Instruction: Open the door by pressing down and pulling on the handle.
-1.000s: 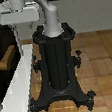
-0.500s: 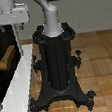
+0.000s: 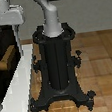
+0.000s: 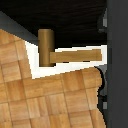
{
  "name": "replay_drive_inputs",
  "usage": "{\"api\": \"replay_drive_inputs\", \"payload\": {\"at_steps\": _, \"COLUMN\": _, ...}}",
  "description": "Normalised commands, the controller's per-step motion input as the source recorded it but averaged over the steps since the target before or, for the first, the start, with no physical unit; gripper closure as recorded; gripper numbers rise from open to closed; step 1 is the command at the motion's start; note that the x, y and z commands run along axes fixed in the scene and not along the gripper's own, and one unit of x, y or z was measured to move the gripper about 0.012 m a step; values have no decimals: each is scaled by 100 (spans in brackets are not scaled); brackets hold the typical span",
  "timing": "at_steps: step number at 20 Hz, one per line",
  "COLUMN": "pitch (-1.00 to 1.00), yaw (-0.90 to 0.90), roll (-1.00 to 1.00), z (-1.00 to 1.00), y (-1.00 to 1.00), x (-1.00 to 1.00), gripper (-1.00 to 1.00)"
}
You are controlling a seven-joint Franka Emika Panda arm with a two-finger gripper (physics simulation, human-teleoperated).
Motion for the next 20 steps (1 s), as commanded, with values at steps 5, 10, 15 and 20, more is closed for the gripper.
{"api": "replay_drive_inputs", "payload": {"at_steps": 5, "pitch": 0, "yaw": 0, "roll": 0, "z": 0, "y": 0, "x": 20, "gripper": -100}}
{"api": "replay_drive_inputs", "payload": {"at_steps": 10, "pitch": 0, "yaw": 0, "roll": 0, "z": 0, "y": 0, "x": 20, "gripper": -100}}
{"api": "replay_drive_inputs", "payload": {"at_steps": 15, "pitch": 0, "yaw": 0, "roll": 0, "z": 0, "y": -40, "x": 0, "gripper": -100}}
{"api": "replay_drive_inputs", "payload": {"at_steps": 20, "pitch": 0, "yaw": 0, "roll": 0, "z": -60, "y": -40, "x": 0, "gripper": -100}}
